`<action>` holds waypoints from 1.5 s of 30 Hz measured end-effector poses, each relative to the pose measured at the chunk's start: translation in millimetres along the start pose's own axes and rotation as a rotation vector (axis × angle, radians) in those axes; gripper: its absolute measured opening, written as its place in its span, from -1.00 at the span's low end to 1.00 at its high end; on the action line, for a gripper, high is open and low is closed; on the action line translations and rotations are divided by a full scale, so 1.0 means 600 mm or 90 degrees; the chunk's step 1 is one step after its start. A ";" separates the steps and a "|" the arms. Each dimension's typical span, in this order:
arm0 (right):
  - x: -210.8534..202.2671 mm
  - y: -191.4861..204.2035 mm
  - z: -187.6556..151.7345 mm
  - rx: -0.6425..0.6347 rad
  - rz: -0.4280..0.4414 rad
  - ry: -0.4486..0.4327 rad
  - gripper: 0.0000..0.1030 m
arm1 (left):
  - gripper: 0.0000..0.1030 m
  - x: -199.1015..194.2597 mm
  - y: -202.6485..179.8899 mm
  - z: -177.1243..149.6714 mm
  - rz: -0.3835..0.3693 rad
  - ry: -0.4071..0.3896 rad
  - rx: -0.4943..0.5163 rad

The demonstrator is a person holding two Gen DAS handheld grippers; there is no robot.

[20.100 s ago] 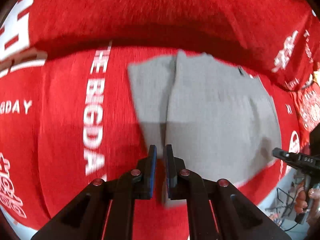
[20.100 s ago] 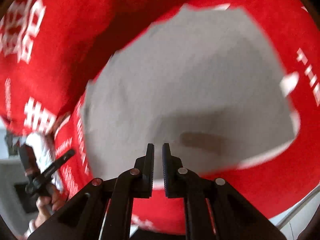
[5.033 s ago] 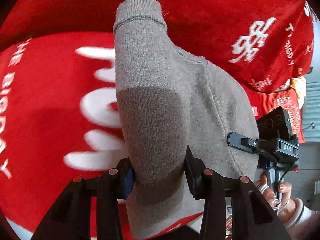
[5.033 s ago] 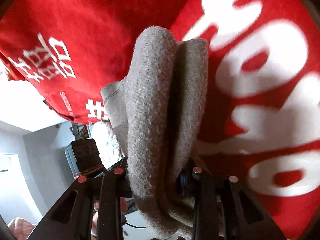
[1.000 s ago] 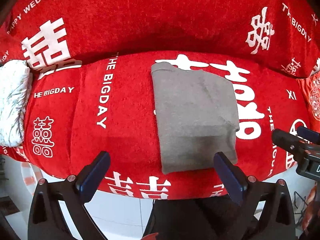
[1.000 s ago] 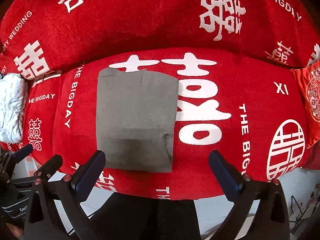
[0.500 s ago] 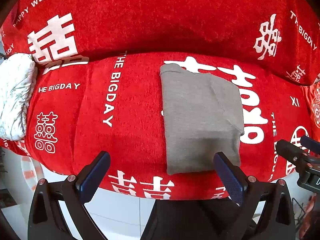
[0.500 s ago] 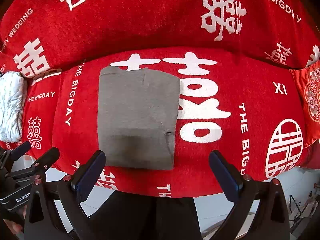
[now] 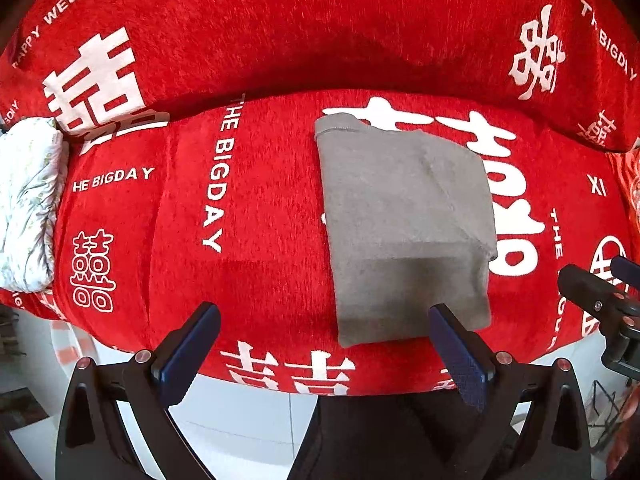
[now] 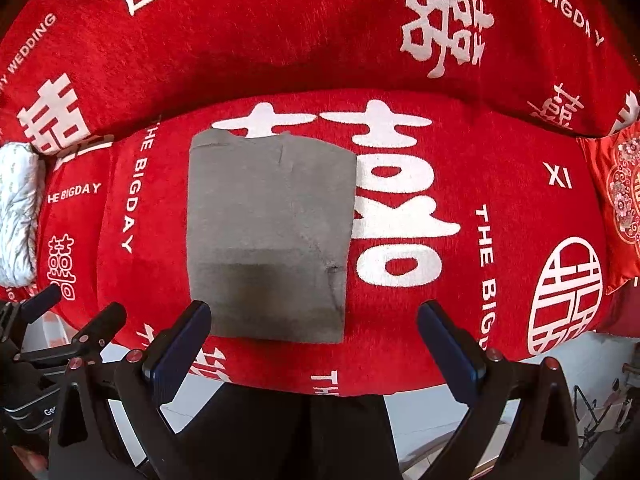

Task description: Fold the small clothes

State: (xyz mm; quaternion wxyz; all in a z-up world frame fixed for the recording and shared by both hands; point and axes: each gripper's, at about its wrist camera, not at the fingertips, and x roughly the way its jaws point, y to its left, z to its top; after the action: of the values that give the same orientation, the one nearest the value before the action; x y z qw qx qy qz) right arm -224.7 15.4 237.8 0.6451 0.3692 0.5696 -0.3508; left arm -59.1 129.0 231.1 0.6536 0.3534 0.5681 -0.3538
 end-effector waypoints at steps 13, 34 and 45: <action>0.007 -0.008 0.005 0.001 -0.001 0.008 0.99 | 1.00 0.005 -0.004 0.009 0.004 0.004 0.003; 0.010 -0.006 0.010 -0.003 0.000 0.012 0.99 | 1.00 0.005 -0.003 0.015 0.013 0.003 -0.006; 0.010 -0.004 0.008 -0.007 -0.001 0.012 0.99 | 1.00 0.002 0.000 0.014 0.030 -0.003 -0.008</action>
State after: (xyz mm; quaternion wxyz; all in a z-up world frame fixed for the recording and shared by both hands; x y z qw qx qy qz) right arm -223.9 9.5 232.3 0.6414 0.3684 0.5781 -0.3445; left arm -55.2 121.7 230.8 0.6653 0.3616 0.5605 -0.3354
